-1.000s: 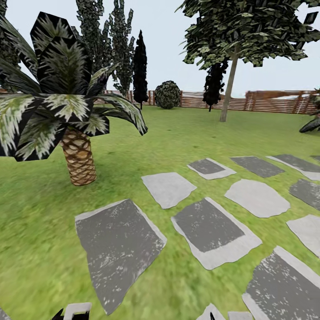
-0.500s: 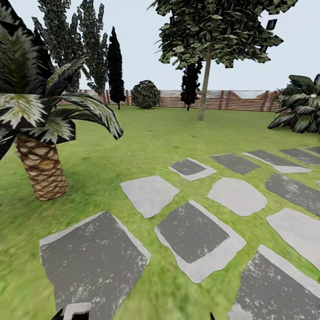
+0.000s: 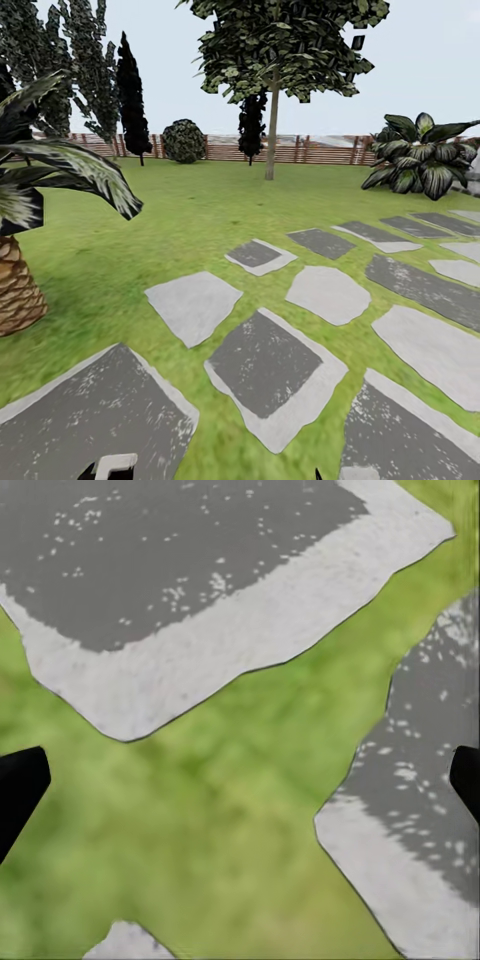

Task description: In the garden, pick up the pesticide atomizer on the floor and spray pesticide onto both trees until each tree trunk is fully covered.

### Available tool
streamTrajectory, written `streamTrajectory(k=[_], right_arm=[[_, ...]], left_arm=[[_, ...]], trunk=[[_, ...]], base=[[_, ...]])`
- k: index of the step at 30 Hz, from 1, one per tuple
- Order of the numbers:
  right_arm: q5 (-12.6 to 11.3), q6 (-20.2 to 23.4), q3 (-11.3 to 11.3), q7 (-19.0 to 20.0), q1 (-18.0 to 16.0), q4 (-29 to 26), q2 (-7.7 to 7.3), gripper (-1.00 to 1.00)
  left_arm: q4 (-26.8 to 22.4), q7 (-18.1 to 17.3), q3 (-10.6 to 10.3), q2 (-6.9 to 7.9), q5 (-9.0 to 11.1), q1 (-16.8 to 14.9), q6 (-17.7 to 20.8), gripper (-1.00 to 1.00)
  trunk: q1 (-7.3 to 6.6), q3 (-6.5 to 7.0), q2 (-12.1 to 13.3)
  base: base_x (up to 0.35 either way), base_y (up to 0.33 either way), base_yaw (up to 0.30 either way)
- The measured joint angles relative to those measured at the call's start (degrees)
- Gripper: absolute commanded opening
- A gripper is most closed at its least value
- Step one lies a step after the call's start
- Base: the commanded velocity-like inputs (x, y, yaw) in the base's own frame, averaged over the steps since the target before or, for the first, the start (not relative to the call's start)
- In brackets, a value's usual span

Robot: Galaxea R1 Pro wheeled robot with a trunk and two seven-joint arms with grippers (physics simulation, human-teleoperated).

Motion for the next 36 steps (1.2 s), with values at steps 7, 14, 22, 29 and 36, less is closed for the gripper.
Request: streamTrajectory(k=[7, 14, 22, 29, 36], right_arm=[[0.0, 0.0, 0.0, 0.0, 0.0, 0.0, 0.0, 1.0], [0.0, 0.0, 0.0, 0.0, 0.0, 0.0, 0.0, 1.0], [0.0, 0.0, 0.0, 0.0, 0.0, 0.0, 0.0, 1.0], [0.0, 0.0, 0.0, 0.0, 0.0, 0.0, 0.0, 1.0], [0.0, 0.0, 0.0, 0.0, 0.0, 0.0, 0.0, 1.0]], left_arm=[[0.0, 0.0, 0.0, 0.0, 0.0, 0.0, 0.0, 1.0], [0.0, 0.0, 0.0, 0.01, 0.0, 0.0, 0.0, 1.0], [0.0, 0.0, 0.0, 0.02, 0.0, 0.0, 0.0, 1.0], [0.0, 0.0, 0.0, 0.01, 0.0, 0.0, 0.0, 1.0], [0.0, 0.0, 0.0, 0.02, -0.1, 0.0, 0.0, 1.0]], trunk=[[0.0, 0.0, 0.0], [0.0, 0.0, 0.0], [0.0, 0.0, 0.0], [0.0, 0.0, 0.0], [0.0, 0.0, 0.0]], base=[[0.338, 0.0, -0.29], [0.338, 0.0, -0.29], [0.338, 0.0, -0.29], [0.338, 0.0, -0.29], [0.338, 0.0, -0.29]])
